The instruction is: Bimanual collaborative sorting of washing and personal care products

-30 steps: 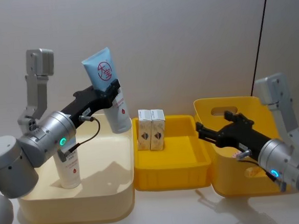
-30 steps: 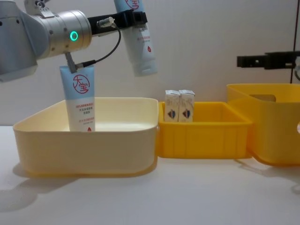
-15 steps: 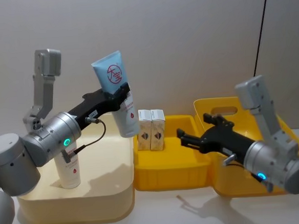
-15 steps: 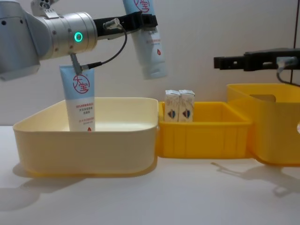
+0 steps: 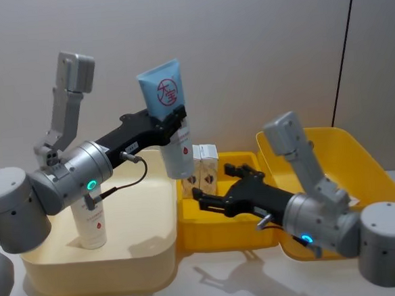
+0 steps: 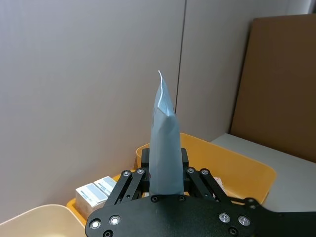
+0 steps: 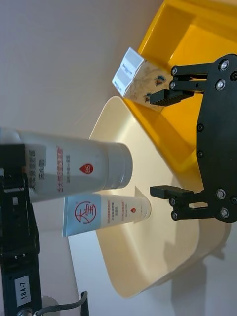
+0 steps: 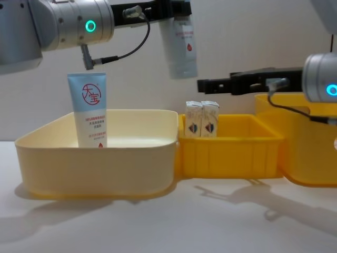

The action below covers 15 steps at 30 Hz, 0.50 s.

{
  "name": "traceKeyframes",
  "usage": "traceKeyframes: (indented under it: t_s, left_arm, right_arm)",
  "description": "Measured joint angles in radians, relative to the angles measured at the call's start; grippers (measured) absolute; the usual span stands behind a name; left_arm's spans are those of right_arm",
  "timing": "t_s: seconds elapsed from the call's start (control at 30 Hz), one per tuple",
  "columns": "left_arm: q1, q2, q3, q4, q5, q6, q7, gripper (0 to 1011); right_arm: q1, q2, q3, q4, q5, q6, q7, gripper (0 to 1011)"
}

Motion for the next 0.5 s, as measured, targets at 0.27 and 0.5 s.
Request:
traceKeyframes:
  t_s: [0.27, 0.5]
  left_arm:
    - [0.006, 0.019, 0.030, -0.051, 0.018, 0.007, -0.007, 292]
    - [0.009, 0.028, 0.045, -0.073, 0.023, 0.013, -0.007, 292]
  right_arm:
    - [0.032, -0.027, -0.037, 0.050, -0.006, -0.026, 0.013, 1001]
    - [0.052, -0.048, -0.054, 0.081, -0.008, -0.053, 0.007, 1001]
